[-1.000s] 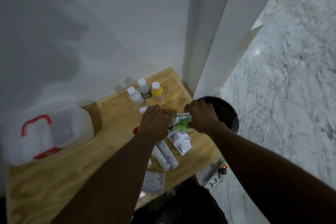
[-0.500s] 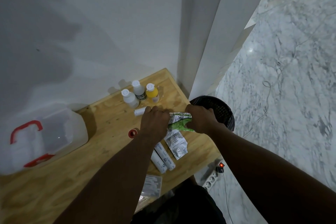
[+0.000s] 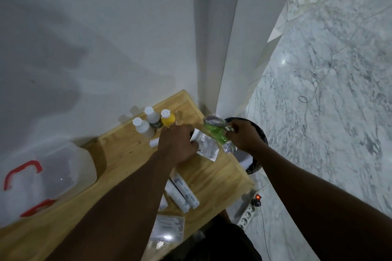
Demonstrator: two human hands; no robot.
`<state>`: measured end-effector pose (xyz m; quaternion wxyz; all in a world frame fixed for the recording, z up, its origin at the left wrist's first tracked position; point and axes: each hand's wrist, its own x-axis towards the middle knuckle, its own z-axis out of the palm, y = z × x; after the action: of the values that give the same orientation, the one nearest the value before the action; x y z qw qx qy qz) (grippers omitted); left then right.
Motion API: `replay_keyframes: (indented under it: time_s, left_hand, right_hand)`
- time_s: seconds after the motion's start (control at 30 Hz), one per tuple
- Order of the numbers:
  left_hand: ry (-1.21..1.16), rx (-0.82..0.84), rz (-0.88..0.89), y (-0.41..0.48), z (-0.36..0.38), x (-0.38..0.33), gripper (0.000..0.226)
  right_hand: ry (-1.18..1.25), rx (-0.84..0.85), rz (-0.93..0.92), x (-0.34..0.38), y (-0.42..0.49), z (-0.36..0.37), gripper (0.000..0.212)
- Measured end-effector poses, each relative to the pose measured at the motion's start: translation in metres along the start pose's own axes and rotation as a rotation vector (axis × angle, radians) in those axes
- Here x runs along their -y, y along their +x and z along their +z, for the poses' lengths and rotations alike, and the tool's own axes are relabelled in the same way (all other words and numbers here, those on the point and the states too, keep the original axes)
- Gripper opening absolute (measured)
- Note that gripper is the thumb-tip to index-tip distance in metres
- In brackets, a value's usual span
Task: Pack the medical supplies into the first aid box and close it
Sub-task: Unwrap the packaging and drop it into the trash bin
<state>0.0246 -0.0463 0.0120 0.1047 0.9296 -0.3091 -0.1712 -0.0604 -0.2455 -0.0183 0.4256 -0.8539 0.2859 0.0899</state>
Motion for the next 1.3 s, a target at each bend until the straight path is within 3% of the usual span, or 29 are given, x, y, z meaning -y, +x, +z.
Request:
replay_keyframes:
  time_s: [0.03,0.17,0.37,0.63,0.87,1.07,1.3]
  left_hand:
    - [-0.062,0.006,-0.007,0.004,-0.004,-0.005,0.026]
    - [-0.274,-0.011,-0.050,0.029,-0.015,-0.034,0.026]
    - [-0.323,0.071,-0.041,0.081,0.016,-0.097,0.020]
    - [-0.137,0.342,-0.033,0.171,0.166,-0.132,0.037]
    - [0.029,0.434,-0.040,0.227,0.287,-0.130,0.025]
    - [0.127,0.478,-0.078,0.249,0.346,-0.117,0.016]
    - [0.093,0.541,-0.096,0.255,0.369,-0.101,0.045]
  right_hand:
    - [0.048,-0.039,0.026,-0.002,0.000,-0.007,0.006]
    - [0.271,-0.226,0.143,-0.018,0.005,-0.034,0.017]
    - [0.340,-0.358,0.330,-0.069,0.020,-0.050,0.019]
    - [0.263,-0.314,0.547,-0.208,0.082,0.007,0.016]
    - [0.231,-0.239,0.623,-0.308,0.133,0.077,0.023]
    - [0.242,-0.178,0.632,-0.349,0.165,0.111,0.027]
    - [0.259,-0.136,0.587,-0.358,0.180,0.128,0.028]
